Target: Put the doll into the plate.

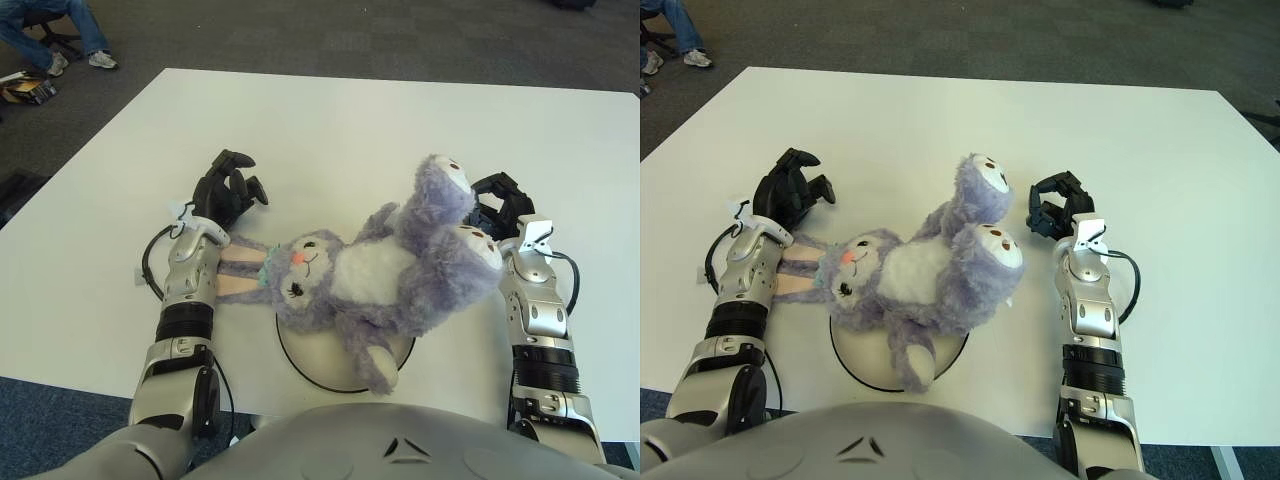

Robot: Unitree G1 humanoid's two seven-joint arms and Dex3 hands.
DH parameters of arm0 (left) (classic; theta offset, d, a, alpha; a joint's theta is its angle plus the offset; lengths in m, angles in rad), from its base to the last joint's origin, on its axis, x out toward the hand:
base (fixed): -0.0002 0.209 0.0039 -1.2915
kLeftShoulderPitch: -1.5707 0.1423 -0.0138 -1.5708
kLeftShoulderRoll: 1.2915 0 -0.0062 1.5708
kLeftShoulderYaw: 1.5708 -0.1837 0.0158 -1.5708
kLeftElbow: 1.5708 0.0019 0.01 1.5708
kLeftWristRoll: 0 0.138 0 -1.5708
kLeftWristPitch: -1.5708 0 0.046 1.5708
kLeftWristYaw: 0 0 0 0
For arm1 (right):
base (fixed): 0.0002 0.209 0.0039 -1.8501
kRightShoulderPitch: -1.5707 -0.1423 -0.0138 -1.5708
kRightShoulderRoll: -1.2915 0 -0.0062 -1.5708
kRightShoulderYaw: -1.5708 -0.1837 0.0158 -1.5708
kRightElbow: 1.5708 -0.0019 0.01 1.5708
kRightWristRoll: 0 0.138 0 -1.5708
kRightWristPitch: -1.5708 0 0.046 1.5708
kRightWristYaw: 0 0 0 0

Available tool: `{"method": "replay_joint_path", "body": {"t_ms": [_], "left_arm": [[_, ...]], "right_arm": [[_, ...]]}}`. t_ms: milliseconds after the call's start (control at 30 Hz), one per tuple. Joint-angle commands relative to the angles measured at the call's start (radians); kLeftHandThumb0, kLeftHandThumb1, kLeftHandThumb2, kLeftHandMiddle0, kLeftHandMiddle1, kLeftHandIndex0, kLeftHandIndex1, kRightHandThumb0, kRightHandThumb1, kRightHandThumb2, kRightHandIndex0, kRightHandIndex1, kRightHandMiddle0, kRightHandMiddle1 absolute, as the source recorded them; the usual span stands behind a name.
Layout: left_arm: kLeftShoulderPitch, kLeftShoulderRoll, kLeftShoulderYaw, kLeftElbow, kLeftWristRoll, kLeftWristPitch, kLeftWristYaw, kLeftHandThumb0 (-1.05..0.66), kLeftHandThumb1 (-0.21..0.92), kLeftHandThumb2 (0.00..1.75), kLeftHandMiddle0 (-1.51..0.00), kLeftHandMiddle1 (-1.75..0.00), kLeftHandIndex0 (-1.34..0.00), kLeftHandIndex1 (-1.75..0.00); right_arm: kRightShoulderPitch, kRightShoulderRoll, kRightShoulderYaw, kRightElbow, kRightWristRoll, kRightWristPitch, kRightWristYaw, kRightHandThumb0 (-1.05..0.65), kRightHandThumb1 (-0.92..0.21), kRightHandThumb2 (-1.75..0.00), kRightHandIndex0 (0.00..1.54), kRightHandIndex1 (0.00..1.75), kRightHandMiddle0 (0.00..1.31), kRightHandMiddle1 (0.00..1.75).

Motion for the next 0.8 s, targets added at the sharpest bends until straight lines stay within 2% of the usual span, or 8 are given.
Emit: {"method": "replay_joint_path", "body": {"t_ms": [0, 767], "left_arm": [[0.060, -0.016, 0.001, 0.051, 0.002, 0.026, -0.003, -0.42, 0.51, 1.08, -1.03, -1.75, -0.46, -1.75], [0.061, -0.021, 0.005, 0.046, -0.003, 0.028, -0.004, -0.42, 0.50, 1.09, -1.04, -1.75, -0.47, -1.75]], "right_arm": [[0.035, 0.003, -0.001, 0.041, 0.000, 0.044, 0.004, -0.41, -0.54, -1.03, 1.04, 1.75, 0.44, 1.75], [0.035, 0.005, 0.000, 0.044, -0.003, 0.041, 0.000, -0.41, -0.55, -1.02, 1.04, 1.75, 0.43, 1.75]]}}
